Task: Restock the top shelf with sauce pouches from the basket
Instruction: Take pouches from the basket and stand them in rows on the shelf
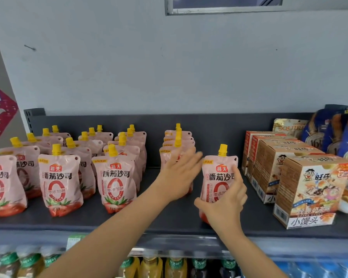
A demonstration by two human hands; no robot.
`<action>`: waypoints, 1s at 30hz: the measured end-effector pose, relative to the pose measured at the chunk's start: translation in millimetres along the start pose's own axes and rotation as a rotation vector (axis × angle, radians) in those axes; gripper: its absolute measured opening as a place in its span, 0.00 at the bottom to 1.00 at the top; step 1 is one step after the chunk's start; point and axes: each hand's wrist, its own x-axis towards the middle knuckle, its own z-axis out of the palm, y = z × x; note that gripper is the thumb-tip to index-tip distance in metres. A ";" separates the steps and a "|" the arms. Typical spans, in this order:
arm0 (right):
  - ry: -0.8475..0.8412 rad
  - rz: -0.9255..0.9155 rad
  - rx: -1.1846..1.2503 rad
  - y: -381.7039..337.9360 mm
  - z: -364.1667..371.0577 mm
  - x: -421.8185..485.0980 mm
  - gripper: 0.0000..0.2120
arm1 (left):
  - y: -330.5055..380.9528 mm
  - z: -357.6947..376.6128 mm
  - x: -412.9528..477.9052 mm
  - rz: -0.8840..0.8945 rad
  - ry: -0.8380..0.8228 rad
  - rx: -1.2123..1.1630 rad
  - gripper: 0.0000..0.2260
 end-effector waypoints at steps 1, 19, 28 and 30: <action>0.005 -0.009 -0.005 0.3 0.8 -1.8 0.58 | -2.3 -2.9 10.5 0.123 -0.117 0.149 0.21; 0.052 -0.058 0.004 8.7 2.7 -5.1 0.59 | 2.6 -13.1 75.9 0.274 -0.863 0.271 0.19; 0.036 -0.048 0.003 10.6 4.9 -4.9 0.61 | -4.8 -4.9 69.1 0.285 -0.741 0.147 0.25; 0.015 -0.016 -0.009 10.7 5.5 -3.6 0.63 | -3.7 -0.3 66.3 0.264 -0.721 0.124 0.28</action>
